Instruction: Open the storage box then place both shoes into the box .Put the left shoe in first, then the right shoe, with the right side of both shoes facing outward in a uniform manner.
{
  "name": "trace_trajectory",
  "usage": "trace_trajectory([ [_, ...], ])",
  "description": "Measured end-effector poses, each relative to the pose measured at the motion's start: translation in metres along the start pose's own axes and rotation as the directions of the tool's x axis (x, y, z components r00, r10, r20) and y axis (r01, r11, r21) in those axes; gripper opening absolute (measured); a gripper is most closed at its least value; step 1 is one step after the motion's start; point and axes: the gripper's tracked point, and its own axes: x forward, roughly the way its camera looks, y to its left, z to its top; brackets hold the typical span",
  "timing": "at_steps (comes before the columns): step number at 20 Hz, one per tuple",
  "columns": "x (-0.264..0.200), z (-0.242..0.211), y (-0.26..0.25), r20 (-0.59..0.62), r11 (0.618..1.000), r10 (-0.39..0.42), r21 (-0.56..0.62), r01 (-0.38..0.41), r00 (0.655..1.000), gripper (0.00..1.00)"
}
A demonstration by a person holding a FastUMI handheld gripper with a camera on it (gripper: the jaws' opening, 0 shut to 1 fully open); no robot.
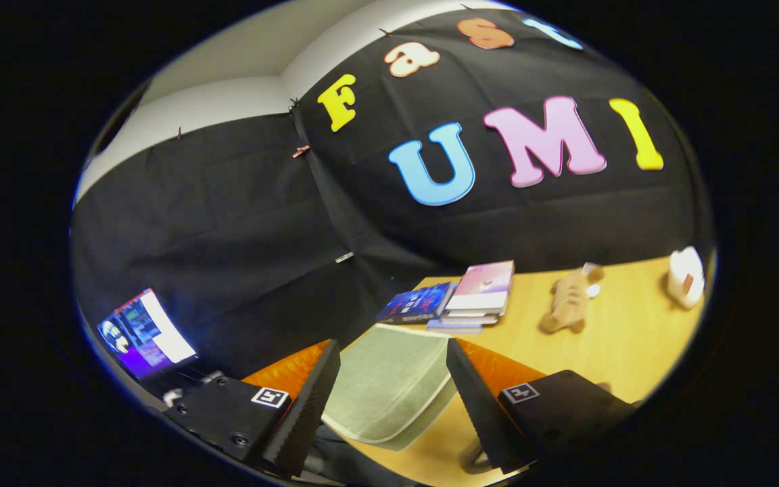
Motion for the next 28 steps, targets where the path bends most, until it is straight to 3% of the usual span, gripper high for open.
trace_trajectory([
  [3, 0.007, -0.039, 0.005, -0.087, 0.981, 0.11, 0.167, -0.094, 0.99, 0.98],
  [5, 0.009, -0.074, 0.008, -0.156, 0.944, 0.193, 0.3, -0.14, 0.969, 0.97],
  [9, 0.014, -0.138, -0.002, -0.262, 0.87, 0.292, 0.472, -0.142, 0.92, 0.97],
  [14, 0.022, -0.171, -0.015, -0.22, 0.713, 0.364, 0.691, -0.118, 0.905, 0.96],
  [20, 0.034, -0.175, -0.025, -0.15, 0.591, 0.449, 0.789, -0.167, 0.881, 0.95],
  [26, 0.05, -0.172, -0.029, -0.097, 0.543, 0.472, 0.815, -0.203, 0.876, 0.94],
  [28, 0.052, -0.17, -0.029, -0.082, 0.531, 0.474, 0.821, -0.21, 0.877, 0.82],
])
